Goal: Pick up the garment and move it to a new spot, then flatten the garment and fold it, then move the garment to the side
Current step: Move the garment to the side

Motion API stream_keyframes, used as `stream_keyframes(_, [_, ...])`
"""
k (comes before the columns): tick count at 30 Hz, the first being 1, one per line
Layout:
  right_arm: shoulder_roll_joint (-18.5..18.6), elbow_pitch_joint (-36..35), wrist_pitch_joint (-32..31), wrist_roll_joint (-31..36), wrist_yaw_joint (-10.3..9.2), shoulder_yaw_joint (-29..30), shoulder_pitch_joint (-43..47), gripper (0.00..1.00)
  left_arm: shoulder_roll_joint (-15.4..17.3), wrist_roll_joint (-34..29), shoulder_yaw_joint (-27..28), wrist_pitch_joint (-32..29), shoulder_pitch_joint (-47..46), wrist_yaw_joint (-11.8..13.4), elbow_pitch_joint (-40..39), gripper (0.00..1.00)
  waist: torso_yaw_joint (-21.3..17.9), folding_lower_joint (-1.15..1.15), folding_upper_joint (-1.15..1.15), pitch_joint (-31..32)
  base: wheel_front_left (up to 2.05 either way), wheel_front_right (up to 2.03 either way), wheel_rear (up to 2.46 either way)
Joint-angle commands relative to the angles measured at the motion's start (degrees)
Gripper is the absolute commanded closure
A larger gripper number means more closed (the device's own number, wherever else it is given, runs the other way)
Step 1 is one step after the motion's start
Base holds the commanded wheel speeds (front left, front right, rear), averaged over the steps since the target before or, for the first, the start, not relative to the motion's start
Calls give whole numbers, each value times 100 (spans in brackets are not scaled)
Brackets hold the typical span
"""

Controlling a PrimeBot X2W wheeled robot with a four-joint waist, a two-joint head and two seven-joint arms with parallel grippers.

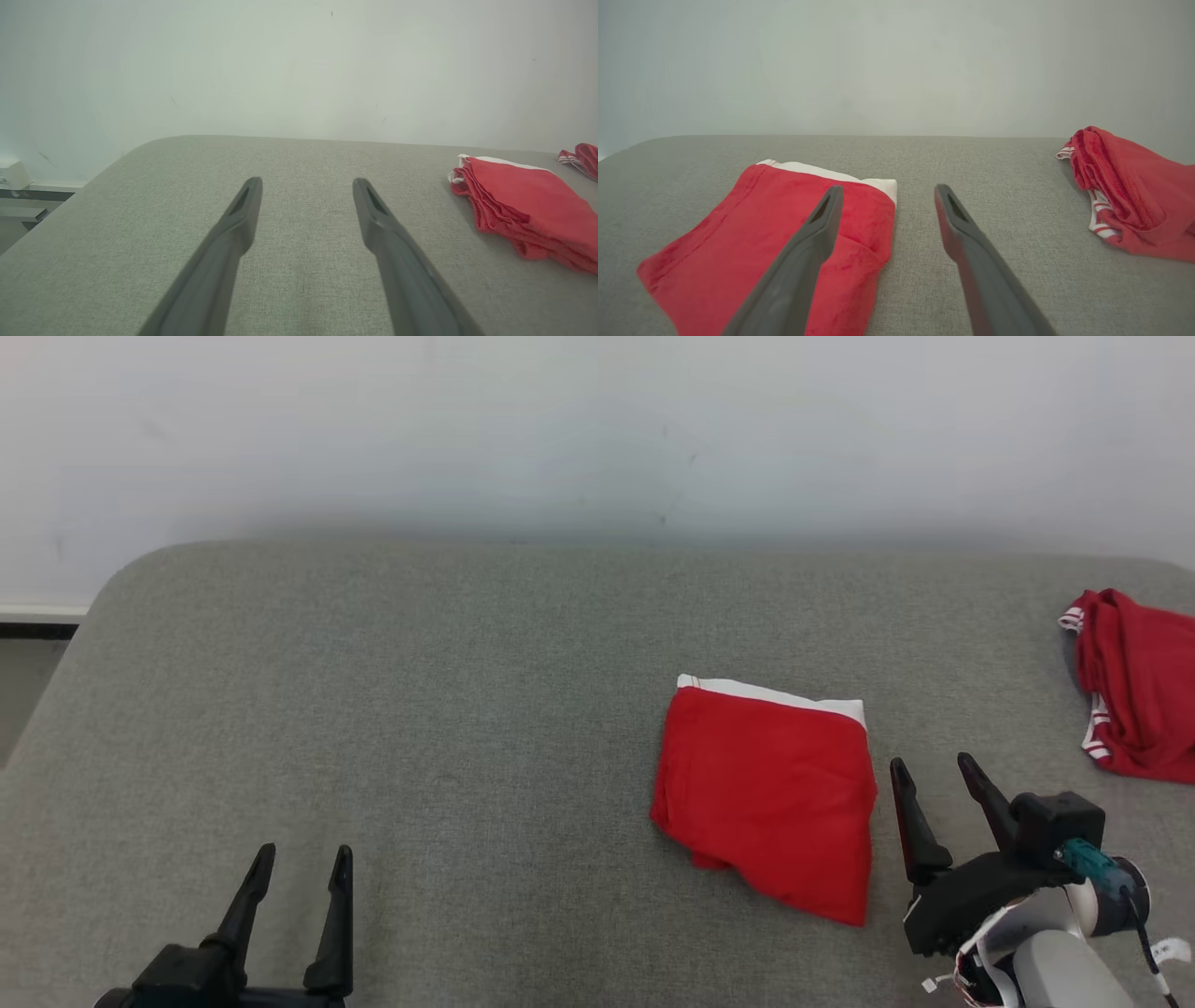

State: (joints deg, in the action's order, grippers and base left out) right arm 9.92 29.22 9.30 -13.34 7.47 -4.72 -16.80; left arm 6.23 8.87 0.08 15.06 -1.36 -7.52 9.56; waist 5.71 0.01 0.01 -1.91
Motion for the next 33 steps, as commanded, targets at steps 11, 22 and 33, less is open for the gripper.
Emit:
stream_keyframes(11, [-117,1709,99,-19,2,-18,-814,0,40,114,-85,10,-336,11,42,0,413,-1,-1,-522,0,0,0])
stream_keyframes(22, [-361,2870,279,-228,2,-372,-1015,100,9,95,-78,10,-417,11,74,0,317,-1,-1,-618,0,0,0])
stream_keyframes(33, [123,2941,405,-135,-7,-1049,-1869,100,20,180,-150,10,-592,11,-32,0,-15,-1,-1,-961,0,0,0])
